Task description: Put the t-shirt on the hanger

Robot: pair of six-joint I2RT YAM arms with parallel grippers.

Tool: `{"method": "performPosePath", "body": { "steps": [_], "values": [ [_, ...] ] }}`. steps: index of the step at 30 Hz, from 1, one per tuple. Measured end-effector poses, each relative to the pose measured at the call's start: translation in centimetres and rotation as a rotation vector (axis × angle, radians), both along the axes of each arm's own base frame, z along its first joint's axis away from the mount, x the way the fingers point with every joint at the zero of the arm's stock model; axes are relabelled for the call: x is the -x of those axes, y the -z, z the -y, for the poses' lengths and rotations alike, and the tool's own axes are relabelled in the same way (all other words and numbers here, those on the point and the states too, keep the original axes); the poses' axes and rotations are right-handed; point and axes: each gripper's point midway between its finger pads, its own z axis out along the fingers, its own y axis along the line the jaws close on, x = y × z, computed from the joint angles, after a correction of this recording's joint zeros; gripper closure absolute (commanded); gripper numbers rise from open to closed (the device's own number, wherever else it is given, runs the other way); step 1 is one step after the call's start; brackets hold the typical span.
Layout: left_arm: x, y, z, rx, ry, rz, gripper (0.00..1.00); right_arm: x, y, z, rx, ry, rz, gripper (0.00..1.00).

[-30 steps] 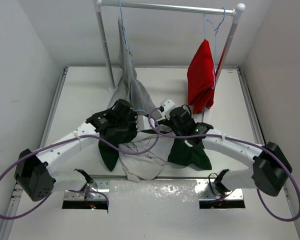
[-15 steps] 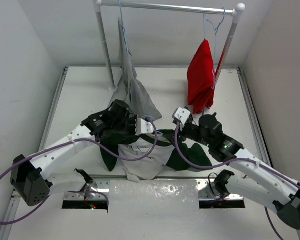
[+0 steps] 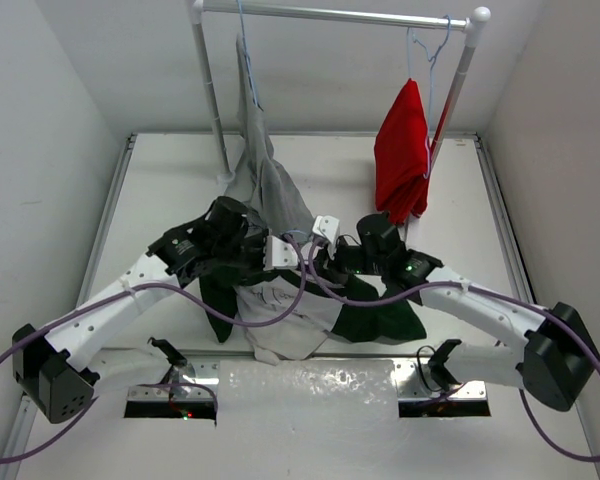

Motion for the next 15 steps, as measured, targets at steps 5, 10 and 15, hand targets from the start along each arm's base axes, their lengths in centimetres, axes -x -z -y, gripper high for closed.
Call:
{"method": "performPosePath", "body": {
  "steps": [5, 10, 15],
  "values": [
    [-0.2, -2.7, 0.9, 0.071, 0.031, 0.021, 1.00, 1.2, -2.5, 0.6, -0.078, -0.004, 0.061, 1.00],
    [-0.4, -4.6, 1.4, 0.137, 0.059, 0.031, 0.94, 2.5, -5.8, 2.9, -0.086, 0.033, 0.102, 1.00],
    [-1.2, -6.0, 0.1, 0.156, 0.015, 0.014, 0.70, 3.6, -8.7, 6.3, -0.052, 0.126, 0.110, 1.00]
  ]
}}
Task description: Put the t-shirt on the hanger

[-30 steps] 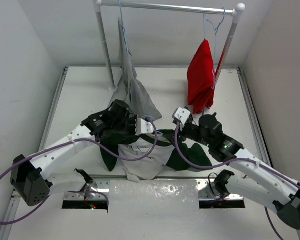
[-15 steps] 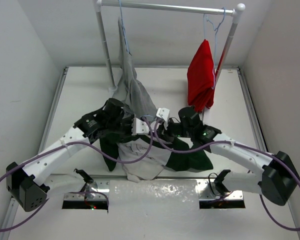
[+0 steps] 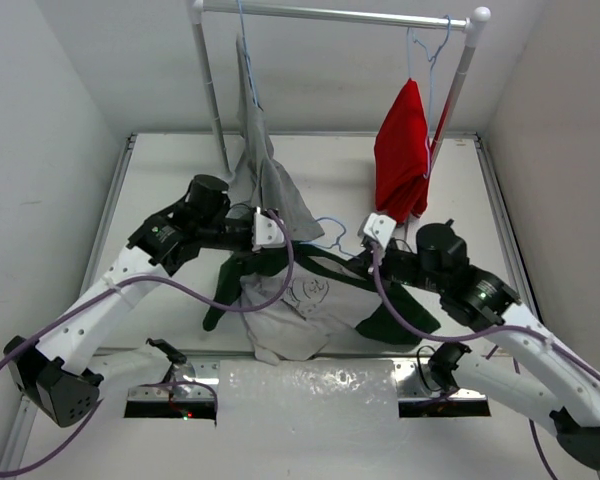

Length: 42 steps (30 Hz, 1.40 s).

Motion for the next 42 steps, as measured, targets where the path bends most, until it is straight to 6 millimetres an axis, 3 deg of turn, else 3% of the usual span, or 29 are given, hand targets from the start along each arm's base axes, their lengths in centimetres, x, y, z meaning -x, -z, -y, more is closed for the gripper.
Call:
{"method": "performPosePath", "body": {
  "steps": [1, 2, 9, 14, 19, 20, 23, 24, 25, 30, 34, 40, 42],
  "values": [
    [-0.3, -0.4, -0.3, 0.003, -0.013, 0.001, 0.56, 0.2, -0.4, 0.7, 0.005, 0.019, -0.002, 1.00],
    [-0.5, -0.8, -0.5, 0.005, -0.021, 0.007, 0.51, 0.4, -0.7, 1.2, 0.012, 0.035, -0.006, 1.00],
    [-0.4, -1.9, -0.9, 0.013, -0.030, -0.001, 0.23, 1.4, -1.6, 3.5, 0.074, 0.115, -0.081, 1.00],
    [-1.4, -1.0, -1.3, -0.005, -0.087, 0.004, 0.19, 2.0, -4.0, 4.2, 0.068, 0.131, -0.088, 1.00],
    [-3.0, 2.9, -1.9, -0.047, -0.193, -0.061, 0.18, 2.5, -5.6, 4.7, 0.056, 0.138, -0.091, 1.00],
    [-3.6, 3.8, -2.0, -0.056, -0.232, -0.074, 0.20, 2.6, -5.6, 4.7, 0.055, 0.138, -0.096, 1.00],
    [-5.5, 5.2, -2.4, -0.070, -0.347, -0.100, 0.61, 2.7, -5.3, 4.5, 0.062, 0.131, -0.121, 1.00],
    [-6.0, 5.4, -2.5, -0.069, -0.372, -0.096, 0.85, 2.7, -5.1, 4.4, 0.068, 0.129, -0.130, 1.00],
    [-6.4, 5.4, -2.6, -0.066, -0.393, -0.096, 1.00, 2.7, -5.0, 4.4, 0.072, 0.128, -0.136, 1.00],
    [-7.2, 6.1, -2.6, -0.043, -0.429, -0.084, 1.00, 2.8, -4.5, 4.4, 0.088, 0.130, -0.156, 1.00],
    [-7.9, 7.2, -3.9, -0.049, -0.488, -0.103, 1.00, 3.1, -5.3, 5.0, 0.095, 0.142, -0.155, 1.00],
    [-11.8, 6.6, -9.9, 0.007, -0.691, -0.101, 1.00, 4.3, -7.5, 6.6, 0.067, 0.162, -0.112, 1.00],
    [-12.1, 6.7, -10.8, 0.011, -0.716, -0.110, 1.00, 4.6, -7.8, 7.0, 0.061, 0.169, -0.102, 1.00]
  ]
}}
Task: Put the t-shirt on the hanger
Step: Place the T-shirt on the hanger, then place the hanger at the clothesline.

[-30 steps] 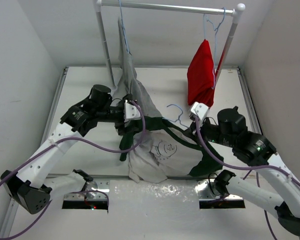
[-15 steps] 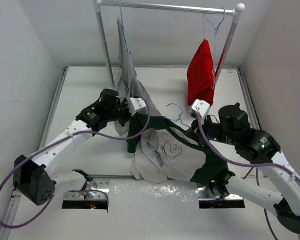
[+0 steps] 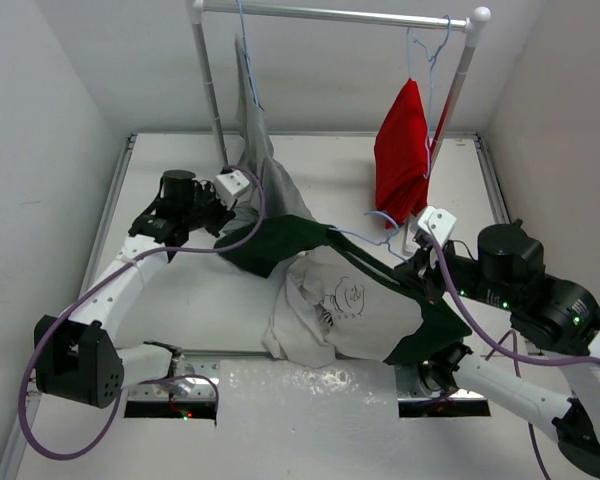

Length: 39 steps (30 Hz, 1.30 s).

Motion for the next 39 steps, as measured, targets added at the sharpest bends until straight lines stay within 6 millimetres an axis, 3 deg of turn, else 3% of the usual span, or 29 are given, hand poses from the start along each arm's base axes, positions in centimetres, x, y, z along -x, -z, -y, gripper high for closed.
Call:
{"method": "performPosePath", "body": {
  "steps": [4, 5, 8, 12, 15, 21, 26, 33, 39],
  "values": [
    [0.7, 0.6, 0.0, 0.014, 0.037, -0.039, 0.99, 0.3, -0.2, 0.2, -0.011, 0.005, -0.001, 1.00],
    [1.0, 0.6, 0.4, 0.020, 0.058, -0.044, 0.85, 0.1, -0.2, 0.0, -0.012, 0.007, -0.010, 1.00],
    [2.0, 0.5, 0.9, 0.020, 0.115, -0.046, 0.63, -0.7, 0.2, -0.8, -0.002, 0.023, -0.056, 1.00],
    [3.3, 0.2, 0.8, 0.003, 0.150, -0.059, 0.61, -3.3, -1.0, -1.1, 0.022, 0.127, -0.074, 1.00],
    [3.9, 0.1, 0.4, -0.014, 0.135, -0.079, 0.60, -5.6, -2.6, -0.2, 0.052, 0.257, -0.052, 1.00],
    [3.9, 0.7, -1.5, -0.071, 0.029, -0.117, 0.59, -9.3, -8.2, 1.7, 0.078, 0.464, 0.044, 1.00],
    [3.5, 0.8, -2.5, -0.085, -0.059, -0.127, 0.60, -12.9, -12.3, 0.2, 0.043, 0.531, 0.111, 1.00],
    [3.4, 0.4, -2.7, -0.064, -0.100, -0.125, 0.60, -18.5, -14.0, -1.2, 0.048, 0.652, 0.232, 1.00],
    [3.3, 0.3, -2.6, -0.054, -0.106, -0.120, 0.59, -21.4, -17.5, -0.7, -0.025, 0.778, 0.393, 1.00]
  ]
}}
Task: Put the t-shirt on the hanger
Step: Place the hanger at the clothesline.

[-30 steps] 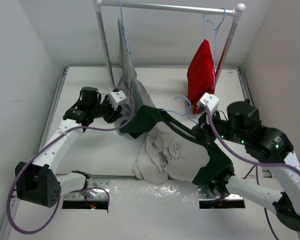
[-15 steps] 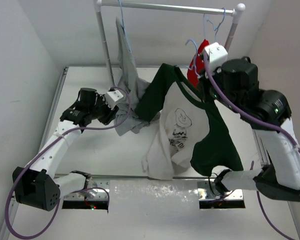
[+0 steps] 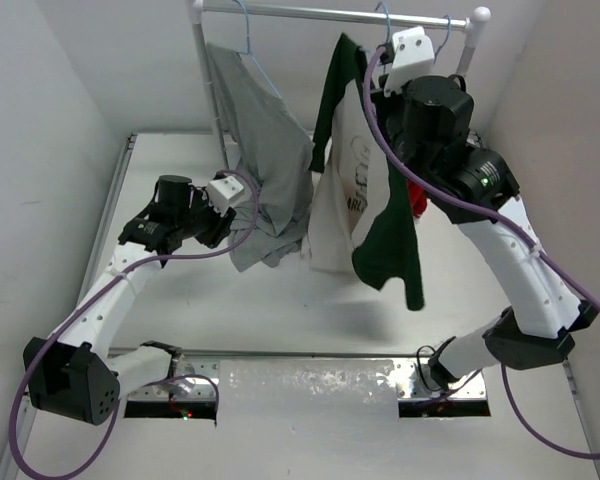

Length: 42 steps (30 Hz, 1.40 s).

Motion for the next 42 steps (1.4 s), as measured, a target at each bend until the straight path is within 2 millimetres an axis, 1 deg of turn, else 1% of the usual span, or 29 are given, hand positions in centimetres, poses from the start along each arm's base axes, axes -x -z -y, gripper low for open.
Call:
{"method": "performPosePath", "body": {
  "steps": [3, 5, 9, 11, 12, 13, 14, 17, 20, 24, 26, 28, 30, 34, 36, 38, 41, 42],
  "values": [
    [0.0, 0.0, 0.0, 0.002, 0.002, 0.000, 0.60, -1.3, -1.6, 0.1, -0.024, 0.054, 0.080, 1.00],
    [0.1, 0.0, 0.1, 0.004, 0.005, -0.002, 0.60, -2.6, -2.0, 0.1, -0.028, 0.095, 0.122, 1.00],
    [0.2, 0.0, 0.3, 0.011, 0.014, -0.008, 0.60, -6.1, -0.9, -0.2, -0.032, 0.154, 0.148, 1.00],
    [0.3, 0.1, 0.4, 0.015, 0.021, -0.011, 0.60, -8.1, 0.4, -0.1, -0.027, 0.184, 0.138, 1.00],
    [0.4, 0.1, 0.5, 0.018, 0.024, -0.013, 0.60, -8.7, 0.6, 0.0, -0.035, 0.193, 0.143, 1.00],
    [0.4, 0.1, 0.6, 0.021, 0.028, -0.014, 0.60, -10.1, 1.7, 0.2, -0.030, 0.214, 0.136, 1.00],
    [0.4, 0.1, 0.6, 0.023, 0.031, -0.015, 0.60, -11.0, 2.4, 0.5, -0.034, 0.227, 0.138, 1.00],
    [0.5, 0.1, 0.7, 0.027, 0.038, -0.019, 0.60, -12.8, 3.9, 1.3, -0.043, 0.246, 0.143, 1.00],
    [0.6, 0.1, 0.8, 0.030, 0.046, -0.021, 0.60, -14.5, 4.3, 1.8, -0.055, 0.245, 0.154, 1.00],
    [0.5, 0.7, 1.0, 0.025, 0.060, -0.033, 0.60, -18.0, 2.9, 1.9, -0.081, 0.236, 0.177, 1.00],
    [0.3, 1.3, 1.0, 0.016, 0.065, -0.050, 0.62, -19.3, 2.9, 2.2, -0.096, 0.231, 0.182, 1.00],
    [0.1, 2.3, 1.0, 0.006, 0.071, -0.080, 0.62, -19.9, 3.8, 2.7, -0.098, 0.231, 0.169, 1.00],
    [0.1, 3.5, 1.1, -0.002, 0.075, -0.120, 0.63, -20.2, 5.2, 3.3, -0.087, 0.238, 0.146, 1.00],
    [0.2, 5.3, 1.1, -0.017, 0.085, -0.183, 0.64, -20.9, 8.9, 3.9, -0.060, 0.245, 0.084, 1.00],
    [0.3, 5.6, 1.1, -0.018, 0.088, -0.199, 0.64, -21.1, 10.8, 4.1, -0.057, 0.248, 0.059, 1.00],
    [0.3, 5.5, 1.2, -0.017, 0.091, -0.202, 0.64, -21.1, 11.0, 3.8, -0.080, 0.234, 0.080, 1.00],
    [0.2, 5.2, 1.2, -0.014, 0.092, -0.201, 0.64, -20.0, 11.0, 3.9, -0.108, 0.220, 0.092, 1.00],
    [0.1, 5.0, 1.2, -0.012, 0.093, -0.198, 0.64, -19.6, 10.9, 4.0, -0.117, 0.214, 0.096, 0.91]
  ]
}}
